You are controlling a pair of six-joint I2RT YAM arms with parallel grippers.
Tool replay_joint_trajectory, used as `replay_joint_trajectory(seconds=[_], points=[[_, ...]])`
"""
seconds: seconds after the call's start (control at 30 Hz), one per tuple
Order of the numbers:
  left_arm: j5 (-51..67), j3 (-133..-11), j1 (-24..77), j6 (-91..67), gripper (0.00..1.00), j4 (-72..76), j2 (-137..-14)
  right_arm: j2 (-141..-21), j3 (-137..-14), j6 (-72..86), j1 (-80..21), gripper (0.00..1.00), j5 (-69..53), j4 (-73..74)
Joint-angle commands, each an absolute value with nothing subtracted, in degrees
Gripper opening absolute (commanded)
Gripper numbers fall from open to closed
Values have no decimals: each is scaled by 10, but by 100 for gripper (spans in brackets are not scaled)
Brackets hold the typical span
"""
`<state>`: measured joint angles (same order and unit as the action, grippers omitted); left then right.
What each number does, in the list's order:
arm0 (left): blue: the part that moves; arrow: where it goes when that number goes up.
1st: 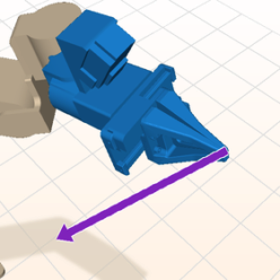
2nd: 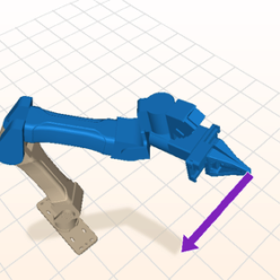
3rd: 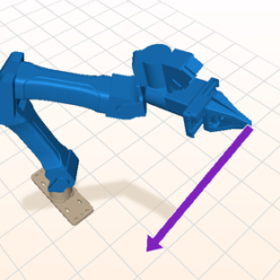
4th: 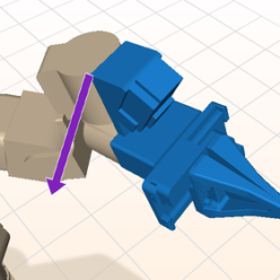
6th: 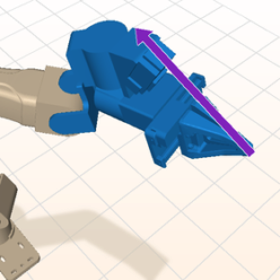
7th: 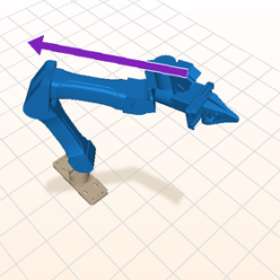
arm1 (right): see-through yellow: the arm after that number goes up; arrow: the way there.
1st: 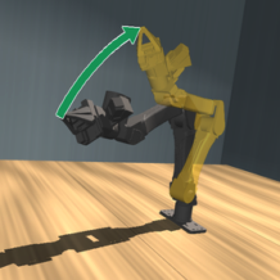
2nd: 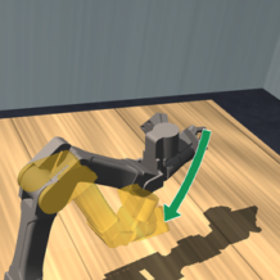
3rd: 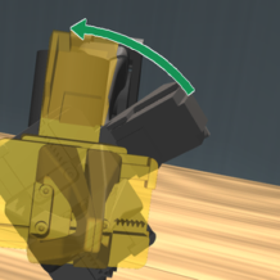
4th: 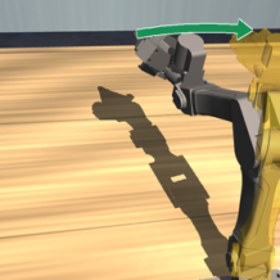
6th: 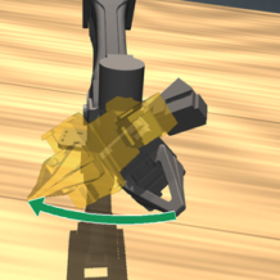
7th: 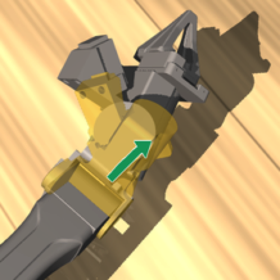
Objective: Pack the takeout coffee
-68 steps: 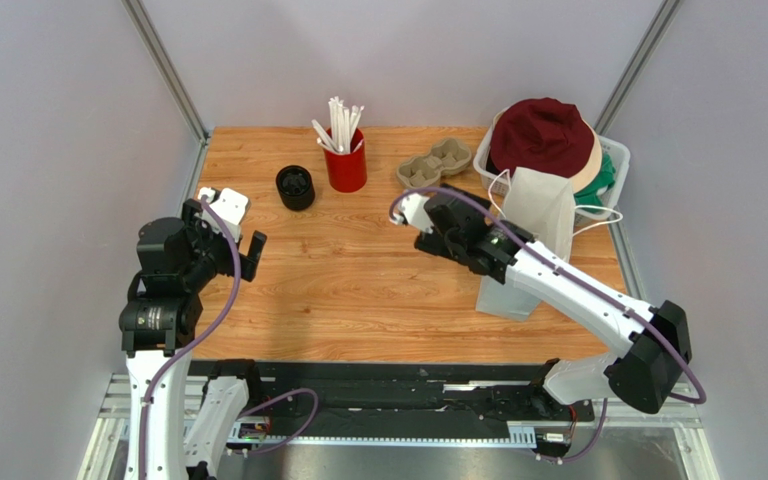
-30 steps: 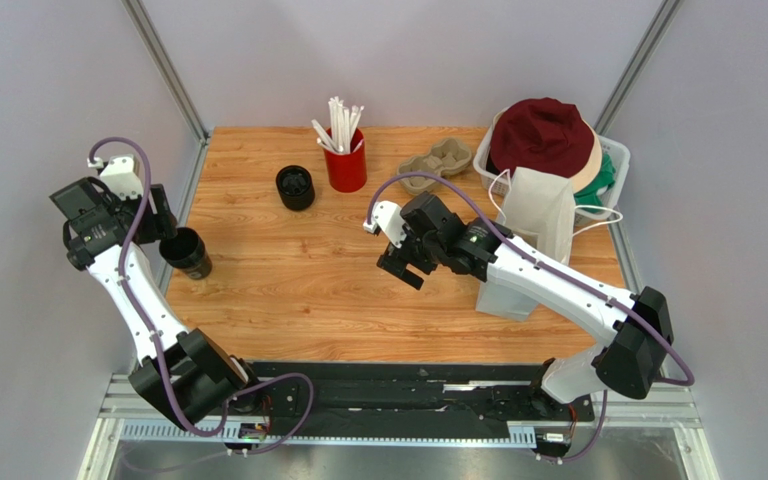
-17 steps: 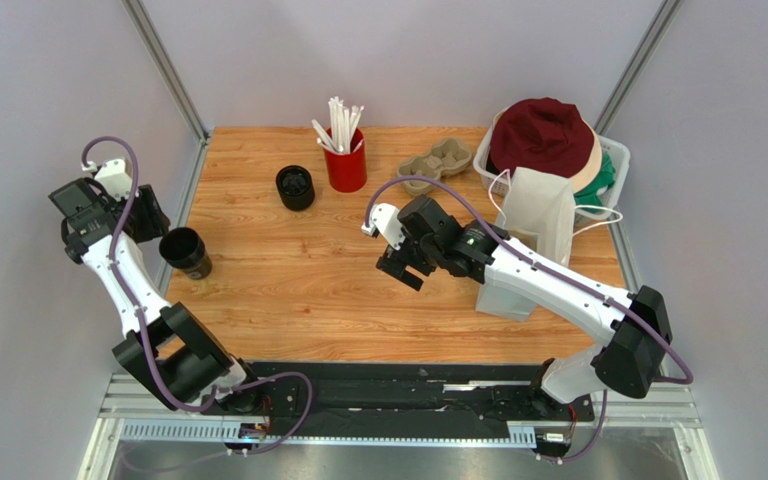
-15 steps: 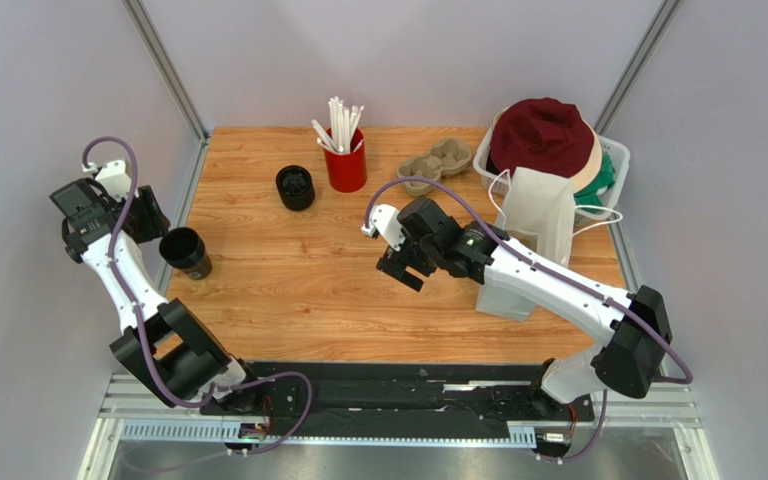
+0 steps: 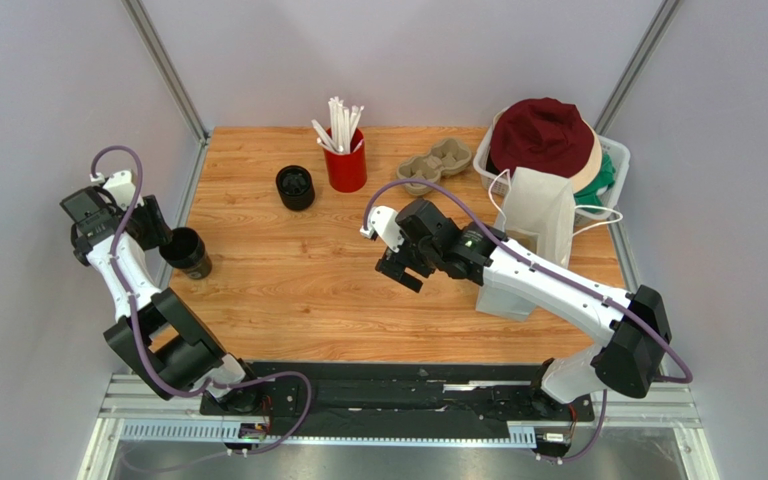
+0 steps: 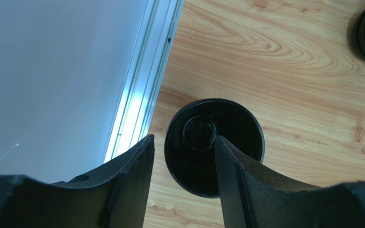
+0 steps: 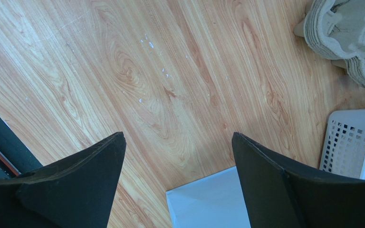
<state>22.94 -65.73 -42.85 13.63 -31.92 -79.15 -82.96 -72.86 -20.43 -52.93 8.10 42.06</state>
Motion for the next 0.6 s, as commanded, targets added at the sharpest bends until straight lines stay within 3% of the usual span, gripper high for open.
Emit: replay_joint_trajectory(seconds=[0.0, 0.1, 0.17, 0.57], points=[[228, -652, -434, 147, 56, -286, -802, -831, -725, -212, -534, 88, 91, 394], [231, -650, -434, 145, 55, -283, -809, -832, -725, -212, -536, 88, 93, 393], [232, -649, -434, 145, 50, -282, -812, -834, -724, -214, -538, 88, 94, 393], [234, -638, -434, 155, 45, -273, -823, -838, -721, -219, -544, 88, 102, 391]])
